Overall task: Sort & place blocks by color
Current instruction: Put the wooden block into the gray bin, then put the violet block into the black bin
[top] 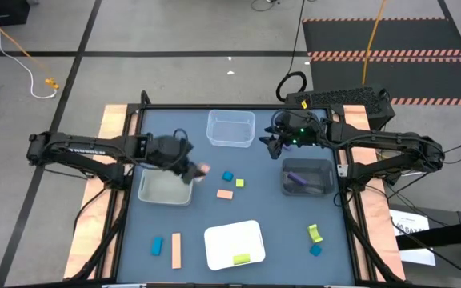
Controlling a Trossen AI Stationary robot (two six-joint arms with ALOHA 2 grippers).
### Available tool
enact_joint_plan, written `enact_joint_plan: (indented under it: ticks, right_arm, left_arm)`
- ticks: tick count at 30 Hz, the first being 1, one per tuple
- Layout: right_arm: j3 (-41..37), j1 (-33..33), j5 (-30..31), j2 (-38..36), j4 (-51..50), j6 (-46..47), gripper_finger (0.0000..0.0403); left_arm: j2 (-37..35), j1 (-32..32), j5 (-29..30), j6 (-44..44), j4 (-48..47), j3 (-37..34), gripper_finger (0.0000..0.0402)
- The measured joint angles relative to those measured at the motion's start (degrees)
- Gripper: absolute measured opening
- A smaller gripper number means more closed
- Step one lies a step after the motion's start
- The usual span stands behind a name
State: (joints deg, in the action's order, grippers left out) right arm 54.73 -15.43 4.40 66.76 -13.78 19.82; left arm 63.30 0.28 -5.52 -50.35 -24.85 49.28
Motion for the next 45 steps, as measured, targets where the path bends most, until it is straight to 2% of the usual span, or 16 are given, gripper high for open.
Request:
enact_joint_plan:
  ticks: [8,12,15,21,31,37,41,45]
  right_arm:
    - [-3.27,2.17,0.0,0.02,9.18,-0.86,0.0215]
    - [-6.97,3.94,-0.04,0.02,15.12,-0.33,0.0215]
    - [-10.14,5.09,-0.07,0.02,19.12,1.62,0.0215]
    - [-14.21,7.05,0.02,0.02,23.55,4.95,0.0215]
    - [-14.68,9.61,0.2,0.02,23.85,4.58,0.0215]
    - [-14.68,9.61,0.24,0.02,24.73,4.6,0.0215]
    - [-14.68,9.61,0.25,0.02,26.31,4.58,0.0215]
    - [-14.68,9.54,0.26,0.02,26.99,4.6,0.0215]
  left_arm:
    - [-0.22,-8.18,11.04,-14.15,-28.27,0.04,0.0134]
    - [0.72,-9.92,13.41,-20.86,-36.07,0.02,0.0153]
    - [2.43,-10.43,14.17,-23.44,-38.12,0.02,0.0147]
    - [6.71,-10.56,16.15,-24.76,-38.31,0.0,0.0137]
    - [11.38,-10.56,16.13,-25.91,-38.4,-0.01,0.0224]
    - [9.74,-10.54,15.45,-29.31,-36.67,-0.02,0.0232]
    - [7.23,-10.37,15.56,-29.39,-31.69,-0.02,0.0234]
    - [4.99,-9.01,18.18,-29.08,-25.65,-0.02,0.0234]
